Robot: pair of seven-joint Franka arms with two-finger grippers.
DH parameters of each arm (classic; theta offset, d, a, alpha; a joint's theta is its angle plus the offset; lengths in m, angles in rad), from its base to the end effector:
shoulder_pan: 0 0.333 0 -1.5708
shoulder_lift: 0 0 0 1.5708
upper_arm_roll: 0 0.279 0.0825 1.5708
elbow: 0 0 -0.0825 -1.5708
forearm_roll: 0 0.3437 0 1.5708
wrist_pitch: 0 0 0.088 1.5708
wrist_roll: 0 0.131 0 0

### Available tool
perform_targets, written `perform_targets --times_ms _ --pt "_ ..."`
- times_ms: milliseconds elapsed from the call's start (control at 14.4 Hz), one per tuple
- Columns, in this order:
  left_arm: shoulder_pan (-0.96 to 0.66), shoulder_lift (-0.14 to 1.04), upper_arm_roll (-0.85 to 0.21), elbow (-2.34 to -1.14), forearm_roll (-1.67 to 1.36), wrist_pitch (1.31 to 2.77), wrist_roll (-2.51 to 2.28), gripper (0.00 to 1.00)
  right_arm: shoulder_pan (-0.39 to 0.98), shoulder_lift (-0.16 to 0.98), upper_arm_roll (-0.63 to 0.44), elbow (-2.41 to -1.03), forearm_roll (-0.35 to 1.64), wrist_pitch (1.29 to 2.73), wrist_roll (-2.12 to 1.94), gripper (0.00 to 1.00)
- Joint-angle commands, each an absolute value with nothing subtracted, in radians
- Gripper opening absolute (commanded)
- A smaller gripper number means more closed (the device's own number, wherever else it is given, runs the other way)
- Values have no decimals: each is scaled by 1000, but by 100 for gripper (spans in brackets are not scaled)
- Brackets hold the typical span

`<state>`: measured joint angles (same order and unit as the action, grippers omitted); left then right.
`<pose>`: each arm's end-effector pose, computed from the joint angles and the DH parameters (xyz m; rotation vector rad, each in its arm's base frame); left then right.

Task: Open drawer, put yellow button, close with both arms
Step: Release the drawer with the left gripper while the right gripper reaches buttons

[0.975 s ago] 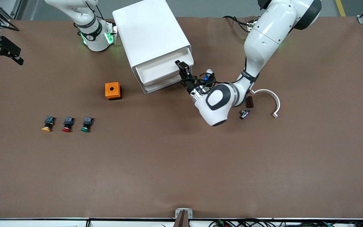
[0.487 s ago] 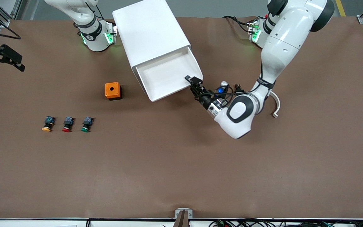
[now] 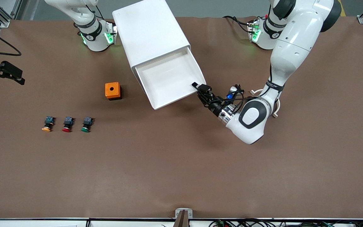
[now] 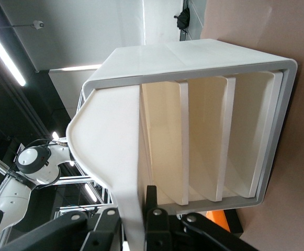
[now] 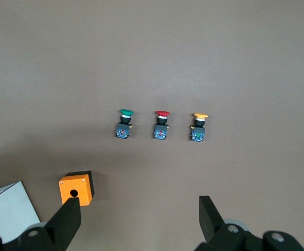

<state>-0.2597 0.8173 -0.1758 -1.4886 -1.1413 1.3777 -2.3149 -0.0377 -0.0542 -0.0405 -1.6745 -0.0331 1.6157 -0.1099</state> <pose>0.4803 -0.3500 0.2307 -0.8474 -1.7978 1.7414 0.5001 -0.0438 0.5501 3.1108 0.0518 -0.0117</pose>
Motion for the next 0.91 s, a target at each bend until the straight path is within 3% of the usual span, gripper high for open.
perform_targets --times_ms 0,70,487,836 --pt "-262 824 -173 -1476 -1144 1365 -2289 68 -69 9 -38 -1615 -43 1612 -118 100" --pt "-262 824 -173 -1474 -1144 1365 -2261 100 -78 46 -38 -1614 -44 1612 -118 100" --pt "-229 824 -172 -1387 -1078 1365 -2071 100 -141 86 -40 -1666 -40 1663 -118 100" --pt "-184 807 -176 -1272 -907 1364 -1643 100 -170 74 -41 -1891 -40 1906 -133 100"
